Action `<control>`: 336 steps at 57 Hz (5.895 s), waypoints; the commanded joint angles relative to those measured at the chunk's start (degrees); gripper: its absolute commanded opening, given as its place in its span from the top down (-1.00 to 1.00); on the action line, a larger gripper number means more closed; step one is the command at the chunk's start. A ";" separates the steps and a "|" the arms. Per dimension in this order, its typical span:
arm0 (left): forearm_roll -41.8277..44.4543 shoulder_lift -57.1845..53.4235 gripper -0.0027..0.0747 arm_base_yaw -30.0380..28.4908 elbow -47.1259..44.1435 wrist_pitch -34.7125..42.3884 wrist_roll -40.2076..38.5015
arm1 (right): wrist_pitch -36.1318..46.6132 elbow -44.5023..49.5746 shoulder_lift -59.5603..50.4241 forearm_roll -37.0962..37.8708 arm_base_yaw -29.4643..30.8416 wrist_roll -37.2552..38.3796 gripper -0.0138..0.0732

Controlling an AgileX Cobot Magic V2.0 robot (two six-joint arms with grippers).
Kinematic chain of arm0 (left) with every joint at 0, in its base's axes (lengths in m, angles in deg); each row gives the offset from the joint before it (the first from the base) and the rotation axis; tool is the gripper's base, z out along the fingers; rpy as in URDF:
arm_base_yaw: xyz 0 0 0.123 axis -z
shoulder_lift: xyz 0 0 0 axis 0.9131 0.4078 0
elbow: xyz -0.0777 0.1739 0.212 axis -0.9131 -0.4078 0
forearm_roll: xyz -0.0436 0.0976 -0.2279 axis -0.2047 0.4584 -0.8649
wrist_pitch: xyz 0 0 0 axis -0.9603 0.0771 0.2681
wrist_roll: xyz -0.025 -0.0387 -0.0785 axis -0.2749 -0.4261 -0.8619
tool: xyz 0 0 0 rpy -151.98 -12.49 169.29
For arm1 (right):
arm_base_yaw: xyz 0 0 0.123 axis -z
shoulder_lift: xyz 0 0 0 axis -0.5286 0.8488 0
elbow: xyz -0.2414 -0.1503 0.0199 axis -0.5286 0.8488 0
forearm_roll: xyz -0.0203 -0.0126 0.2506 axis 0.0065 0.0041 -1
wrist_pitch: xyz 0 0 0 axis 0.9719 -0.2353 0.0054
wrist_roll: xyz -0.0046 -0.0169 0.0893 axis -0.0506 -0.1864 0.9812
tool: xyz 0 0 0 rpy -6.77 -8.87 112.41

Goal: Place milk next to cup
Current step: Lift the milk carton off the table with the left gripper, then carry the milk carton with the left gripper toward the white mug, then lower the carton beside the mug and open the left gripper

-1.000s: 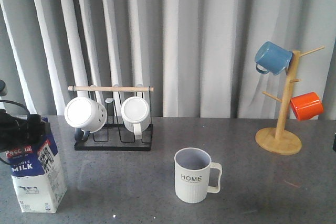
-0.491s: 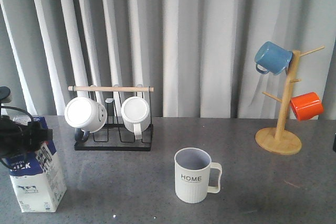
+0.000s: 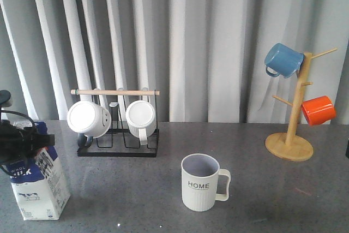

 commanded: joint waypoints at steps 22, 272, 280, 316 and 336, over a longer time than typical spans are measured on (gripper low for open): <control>-1.26 -5.44 0.41 -0.01 1.97 3.78 -0.73 | 3.88 -1.93 -0.46 0.08 0.41 -0.10 0.70; -101.12 17.51 0.36 44.36 21.50 58.95 92.85 | 3.58 -1.93 -0.46 0.08 0.41 -0.15 0.70; -101.12 17.51 0.36 44.41 21.50 59.07 92.85 | 3.58 -1.93 -0.46 0.08 0.41 -0.15 0.70; -101.12 17.42 0.28 44.49 21.50 59.14 92.66 | 3.58 -1.93 -0.46 0.08 0.41 -0.15 0.70; -101.12 17.42 -0.75 44.37 21.50 59.87 92.66 | 3.58 -1.93 -0.46 0.08 0.41 -0.15 0.70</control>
